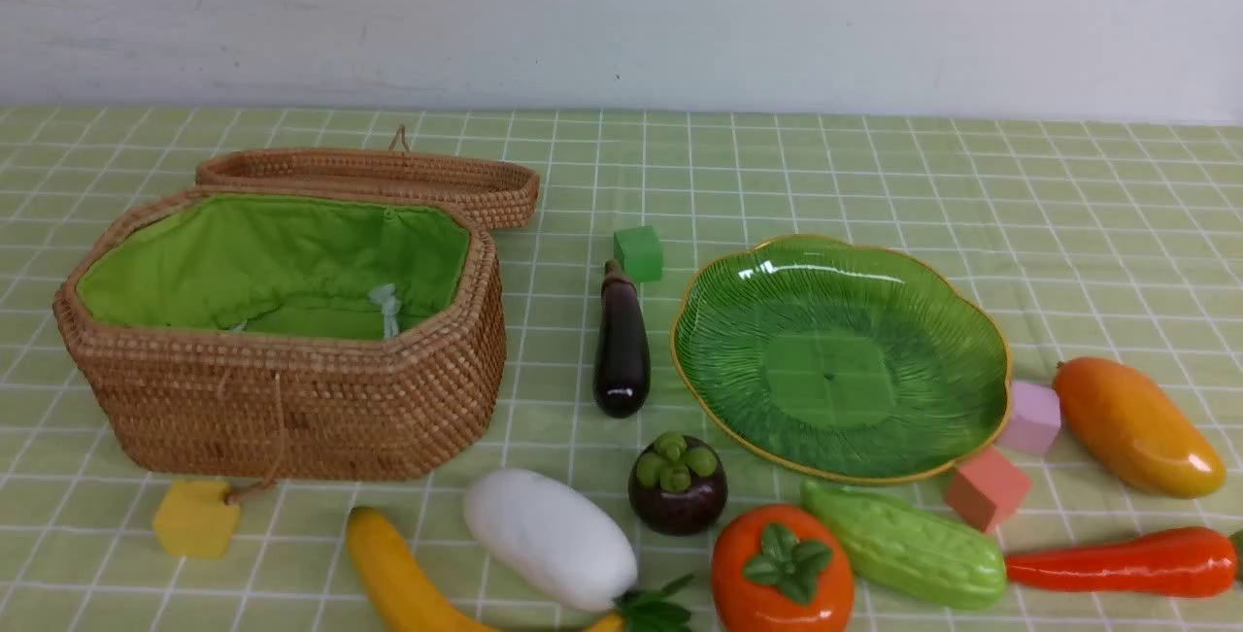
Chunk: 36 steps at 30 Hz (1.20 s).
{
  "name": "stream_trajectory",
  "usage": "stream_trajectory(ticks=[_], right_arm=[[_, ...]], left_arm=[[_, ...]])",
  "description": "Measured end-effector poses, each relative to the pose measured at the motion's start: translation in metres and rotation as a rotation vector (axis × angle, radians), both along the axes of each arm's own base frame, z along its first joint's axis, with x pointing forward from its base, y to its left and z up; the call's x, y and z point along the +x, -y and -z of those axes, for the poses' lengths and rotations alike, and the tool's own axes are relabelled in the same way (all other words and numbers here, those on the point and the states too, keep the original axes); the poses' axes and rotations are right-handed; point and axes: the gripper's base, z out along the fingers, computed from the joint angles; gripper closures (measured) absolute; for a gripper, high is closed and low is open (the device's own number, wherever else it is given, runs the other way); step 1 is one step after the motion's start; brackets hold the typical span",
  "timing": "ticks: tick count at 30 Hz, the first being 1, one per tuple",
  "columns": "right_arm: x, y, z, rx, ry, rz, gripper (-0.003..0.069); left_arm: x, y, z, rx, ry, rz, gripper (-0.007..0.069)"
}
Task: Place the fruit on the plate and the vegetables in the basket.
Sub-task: Use the left arm to grab a banana and put it into the right plate
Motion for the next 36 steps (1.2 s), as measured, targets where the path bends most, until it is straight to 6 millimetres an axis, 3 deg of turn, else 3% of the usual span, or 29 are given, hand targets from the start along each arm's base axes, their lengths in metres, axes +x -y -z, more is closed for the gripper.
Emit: stream_trajectory(ticks=[30,36], right_arm=[[0.0,0.0,0.0,0.0,0.0,0.0,0.042],[0.0,0.0,0.0,0.0,0.0,0.0,0.042]], left_arm=[[0.0013,-0.0016,-0.0031,0.04,0.044,-0.006,0.0387],[0.0019,-0.0002,-0.0061,-0.019,0.067,-0.008,0.0387]])
